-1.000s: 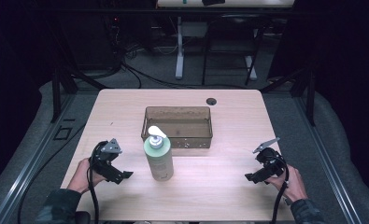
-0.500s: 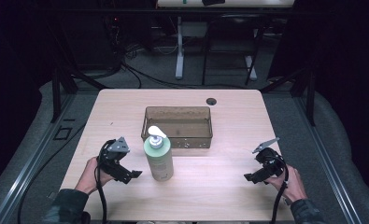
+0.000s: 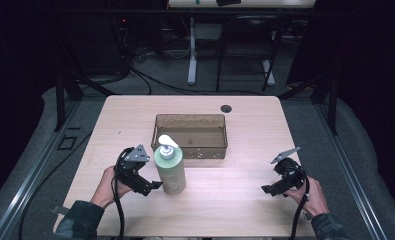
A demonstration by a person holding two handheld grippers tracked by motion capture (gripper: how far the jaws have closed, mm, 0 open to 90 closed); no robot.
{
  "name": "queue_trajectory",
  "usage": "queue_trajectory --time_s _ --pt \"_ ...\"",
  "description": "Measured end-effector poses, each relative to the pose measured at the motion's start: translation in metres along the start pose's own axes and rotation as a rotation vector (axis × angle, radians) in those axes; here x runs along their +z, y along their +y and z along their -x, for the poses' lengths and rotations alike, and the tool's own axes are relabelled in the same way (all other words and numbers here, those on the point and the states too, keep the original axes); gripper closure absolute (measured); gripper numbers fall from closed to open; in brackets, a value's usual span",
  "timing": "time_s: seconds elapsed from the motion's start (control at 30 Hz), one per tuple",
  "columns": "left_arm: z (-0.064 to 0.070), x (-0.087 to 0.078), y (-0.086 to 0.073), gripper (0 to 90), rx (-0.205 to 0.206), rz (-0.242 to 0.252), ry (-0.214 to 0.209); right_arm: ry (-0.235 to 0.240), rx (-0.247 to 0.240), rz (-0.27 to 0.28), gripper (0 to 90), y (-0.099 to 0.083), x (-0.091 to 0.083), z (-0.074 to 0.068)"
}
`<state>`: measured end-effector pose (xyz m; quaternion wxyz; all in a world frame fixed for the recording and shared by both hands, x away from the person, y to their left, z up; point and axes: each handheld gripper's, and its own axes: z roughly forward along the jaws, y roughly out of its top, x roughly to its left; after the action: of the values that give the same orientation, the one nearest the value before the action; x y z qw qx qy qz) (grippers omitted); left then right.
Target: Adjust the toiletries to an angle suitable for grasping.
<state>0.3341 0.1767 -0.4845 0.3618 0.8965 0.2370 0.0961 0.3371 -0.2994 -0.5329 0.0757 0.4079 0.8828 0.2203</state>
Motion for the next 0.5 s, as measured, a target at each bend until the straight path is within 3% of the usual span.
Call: queue_trajectory --time_s 0.23,0.5 --pt "0.002 0.003 0.009 0.0 -0.022 0.065 -0.016 -0.003 0.008 0.000 2.9 -0.001 0.000 0.000" --pt "0.006 0.005 0.018 0.0 -0.030 0.097 -0.018 -0.005 0.007 0.003 3.0 -0.001 -0.001 0.000"
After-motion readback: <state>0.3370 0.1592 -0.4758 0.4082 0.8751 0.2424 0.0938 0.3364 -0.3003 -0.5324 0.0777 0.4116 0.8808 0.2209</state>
